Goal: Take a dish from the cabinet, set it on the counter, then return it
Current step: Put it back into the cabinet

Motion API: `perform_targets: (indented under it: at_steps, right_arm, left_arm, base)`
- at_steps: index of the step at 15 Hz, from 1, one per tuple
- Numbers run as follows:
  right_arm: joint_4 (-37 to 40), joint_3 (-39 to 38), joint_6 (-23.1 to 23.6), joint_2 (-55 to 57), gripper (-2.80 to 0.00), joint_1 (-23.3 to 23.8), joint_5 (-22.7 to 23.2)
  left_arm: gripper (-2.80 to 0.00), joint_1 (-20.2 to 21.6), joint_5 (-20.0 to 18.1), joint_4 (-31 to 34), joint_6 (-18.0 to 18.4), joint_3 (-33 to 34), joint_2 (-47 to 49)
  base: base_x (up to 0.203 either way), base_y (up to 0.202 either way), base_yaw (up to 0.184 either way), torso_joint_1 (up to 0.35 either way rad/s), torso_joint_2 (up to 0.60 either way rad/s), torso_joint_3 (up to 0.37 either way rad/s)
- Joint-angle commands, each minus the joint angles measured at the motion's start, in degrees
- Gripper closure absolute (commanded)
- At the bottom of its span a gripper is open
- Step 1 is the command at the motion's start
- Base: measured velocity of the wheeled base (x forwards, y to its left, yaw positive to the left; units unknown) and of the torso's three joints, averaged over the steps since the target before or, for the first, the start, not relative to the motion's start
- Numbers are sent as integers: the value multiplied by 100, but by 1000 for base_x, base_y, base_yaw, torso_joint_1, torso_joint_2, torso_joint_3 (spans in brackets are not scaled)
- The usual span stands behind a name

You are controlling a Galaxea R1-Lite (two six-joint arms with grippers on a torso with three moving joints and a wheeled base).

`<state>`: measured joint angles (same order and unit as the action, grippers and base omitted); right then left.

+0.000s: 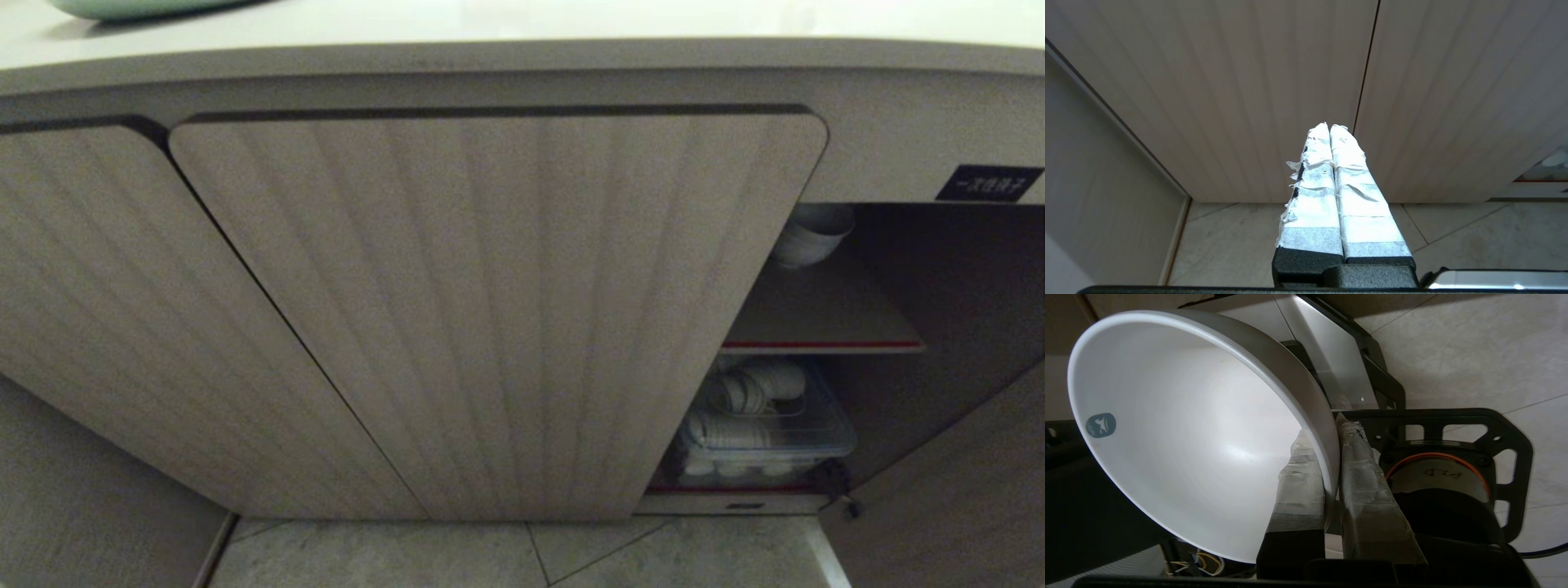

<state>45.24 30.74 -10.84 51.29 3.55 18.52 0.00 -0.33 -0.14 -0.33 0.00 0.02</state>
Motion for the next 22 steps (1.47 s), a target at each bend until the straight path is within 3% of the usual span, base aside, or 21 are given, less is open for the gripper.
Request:
perform_targets:
  at_steps: [1,6,22]
  right_arm:
    - [29,-7,-6,4,0,-3,12]
    - [20,-16,-6,43,0,-3,12]
    - [-15,29,34,47,0,-21,3]
  left_arm:
    - [0,0,-2,-3,-2,0,-2]
    - [0,0,-2,-3,-2,0,-2]
    - [0,0,-2,-3,-2,0,-2]
  base:
    - [0,0,0,-120,452,320]
    - [0,0,0,-48,203,152]
    - [0,0,0,0,2,2]
